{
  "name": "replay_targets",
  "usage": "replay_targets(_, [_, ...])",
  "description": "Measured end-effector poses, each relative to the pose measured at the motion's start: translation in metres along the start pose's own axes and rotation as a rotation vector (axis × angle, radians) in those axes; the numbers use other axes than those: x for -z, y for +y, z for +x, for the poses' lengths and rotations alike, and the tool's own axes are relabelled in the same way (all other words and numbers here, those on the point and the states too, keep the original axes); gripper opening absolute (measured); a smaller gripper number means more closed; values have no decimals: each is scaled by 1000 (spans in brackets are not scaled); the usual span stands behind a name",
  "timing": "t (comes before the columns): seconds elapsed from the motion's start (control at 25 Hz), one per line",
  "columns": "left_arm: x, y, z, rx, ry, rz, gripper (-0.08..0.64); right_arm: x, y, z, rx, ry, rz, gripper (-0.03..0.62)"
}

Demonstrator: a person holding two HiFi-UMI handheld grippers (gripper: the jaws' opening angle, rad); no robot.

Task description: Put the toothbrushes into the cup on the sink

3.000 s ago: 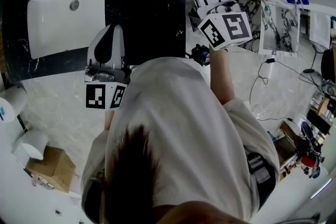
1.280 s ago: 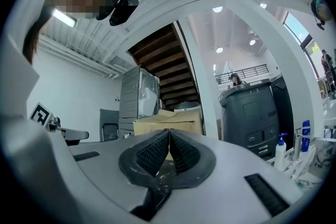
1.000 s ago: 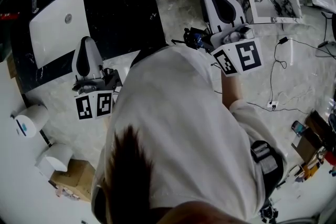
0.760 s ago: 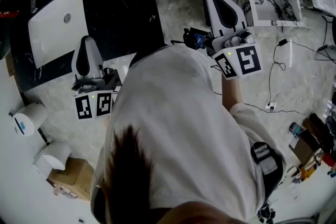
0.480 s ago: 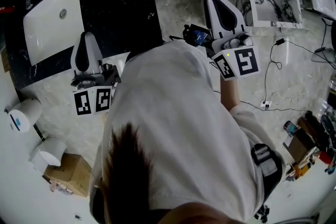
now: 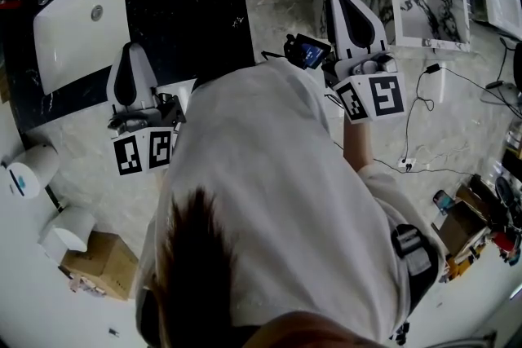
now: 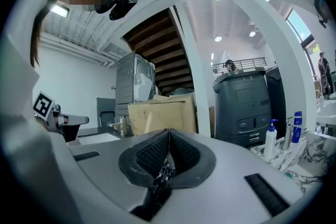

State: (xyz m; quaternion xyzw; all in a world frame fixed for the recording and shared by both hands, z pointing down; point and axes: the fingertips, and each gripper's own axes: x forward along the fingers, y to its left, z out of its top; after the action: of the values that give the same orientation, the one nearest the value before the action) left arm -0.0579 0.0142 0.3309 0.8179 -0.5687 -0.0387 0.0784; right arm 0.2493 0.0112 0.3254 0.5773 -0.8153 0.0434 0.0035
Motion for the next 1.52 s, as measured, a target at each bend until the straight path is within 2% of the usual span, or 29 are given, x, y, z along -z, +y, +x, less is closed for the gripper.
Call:
replay_targets(0.72, [0, 11, -10, -4, -8, -22, 15, -1, 10, 7, -14, 21, -39, 15])
replay_targets(1.52, [0, 8, -17, -4, -15, -11, 15, -2, 17, 7, -30, 23, -71, 15])
